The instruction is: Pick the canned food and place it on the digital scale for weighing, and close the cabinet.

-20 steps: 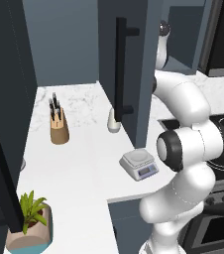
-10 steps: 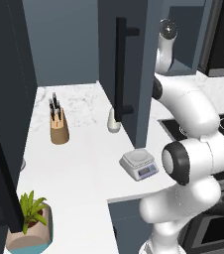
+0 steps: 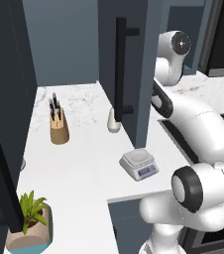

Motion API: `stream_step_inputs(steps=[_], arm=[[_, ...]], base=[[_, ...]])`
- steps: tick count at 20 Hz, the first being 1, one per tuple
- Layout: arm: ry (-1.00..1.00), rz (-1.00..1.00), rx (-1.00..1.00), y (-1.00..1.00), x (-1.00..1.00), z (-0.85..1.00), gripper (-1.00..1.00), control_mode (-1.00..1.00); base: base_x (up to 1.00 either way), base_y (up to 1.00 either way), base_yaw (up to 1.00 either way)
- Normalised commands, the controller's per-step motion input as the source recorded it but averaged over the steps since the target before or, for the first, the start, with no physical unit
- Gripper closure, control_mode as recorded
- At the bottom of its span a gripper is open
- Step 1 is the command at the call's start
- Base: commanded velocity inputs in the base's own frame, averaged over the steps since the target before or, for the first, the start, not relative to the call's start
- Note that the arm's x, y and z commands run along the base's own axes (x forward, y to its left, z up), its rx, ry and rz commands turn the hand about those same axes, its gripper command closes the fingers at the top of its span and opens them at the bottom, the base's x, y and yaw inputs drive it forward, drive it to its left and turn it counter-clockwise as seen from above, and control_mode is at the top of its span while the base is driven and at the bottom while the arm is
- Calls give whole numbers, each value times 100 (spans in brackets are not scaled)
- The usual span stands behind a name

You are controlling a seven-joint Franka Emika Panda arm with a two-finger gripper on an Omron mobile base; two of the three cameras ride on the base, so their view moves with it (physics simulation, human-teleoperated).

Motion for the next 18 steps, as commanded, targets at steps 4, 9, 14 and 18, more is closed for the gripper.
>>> stream_step_inputs(steps=[4,9,14,18], arm=[[-2,0,0,-9,-88,23,100,-100],[7,0,0,-32,-89,33,100,-100],[11,5,0,-41,-91,8,100,-100],[3,24,0,-31,-85,-13,100,-100]], base=[[0,0,0],[0,0,0],[0,0,0],[0,0,0]])
